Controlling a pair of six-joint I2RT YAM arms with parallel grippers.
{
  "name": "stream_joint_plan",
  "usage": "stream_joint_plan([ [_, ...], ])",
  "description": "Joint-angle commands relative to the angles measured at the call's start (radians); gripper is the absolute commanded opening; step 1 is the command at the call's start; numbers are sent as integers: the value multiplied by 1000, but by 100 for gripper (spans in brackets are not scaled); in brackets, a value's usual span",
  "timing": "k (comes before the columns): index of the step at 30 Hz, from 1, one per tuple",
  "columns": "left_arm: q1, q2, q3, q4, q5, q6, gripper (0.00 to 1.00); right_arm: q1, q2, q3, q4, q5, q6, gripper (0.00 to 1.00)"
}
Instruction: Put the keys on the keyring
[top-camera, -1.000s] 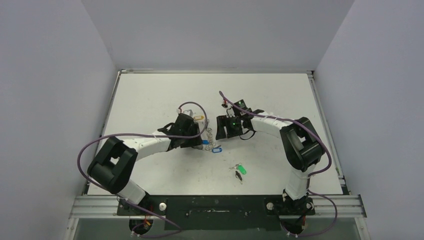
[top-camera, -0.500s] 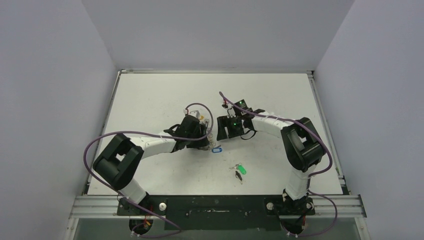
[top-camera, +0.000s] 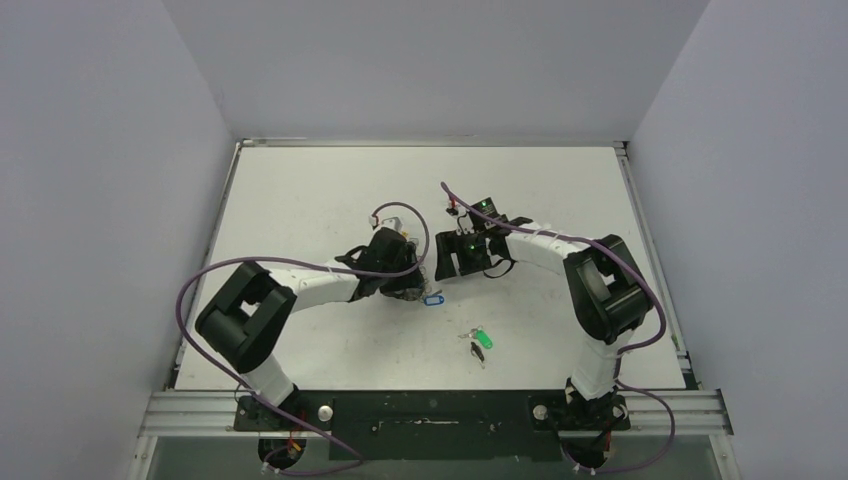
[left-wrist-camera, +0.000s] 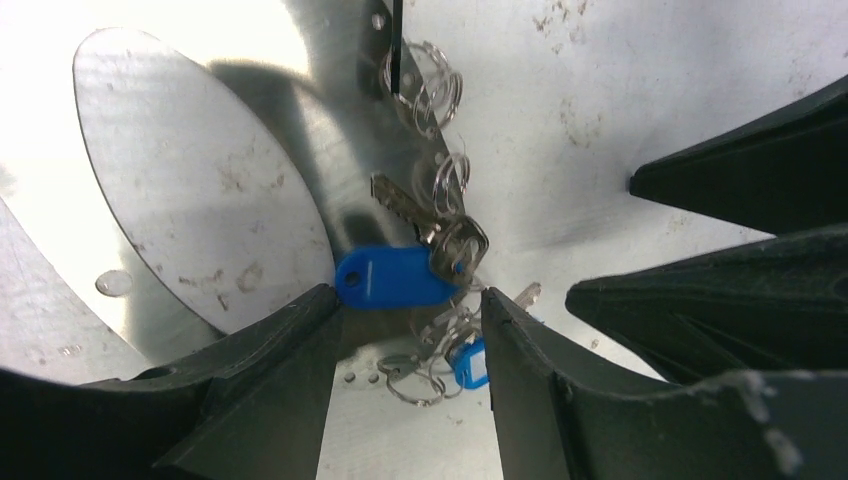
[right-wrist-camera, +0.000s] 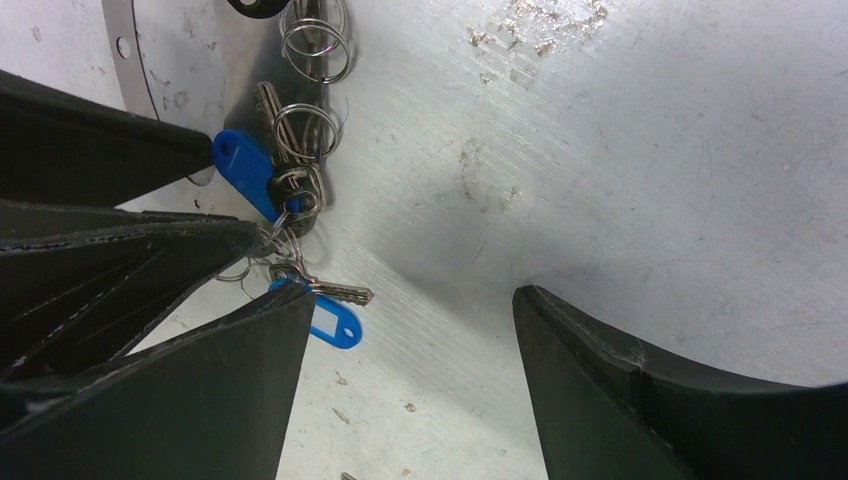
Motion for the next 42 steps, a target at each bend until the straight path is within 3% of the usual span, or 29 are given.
stream_joint_plan([
  [1, -32, -14, -80, -103, -9, -112, 52, -10, -12, -11, -72, 60, -29, 76],
  [9, -71, -55, -192, -179, 13, -209, 52, -7, -13, -23, -70, 52, -33, 75],
  [18, -14, -157, -155, -330, -34, -128, 52, 45, 47, -30, -35, -5, -19, 64],
  [23, 36, -251, -149, -305, 27, -44, 53, 121, 95, -20, 13, -24, 28, 61],
  [32, 197, -446, -238, -232, 170, -21, 55, 217, 116, -55, 104, -60, 114, 55],
  [42, 210, -460, -257, -73, 271, 39, 53, 83, -4, -152, 147, -58, 124, 62],
])
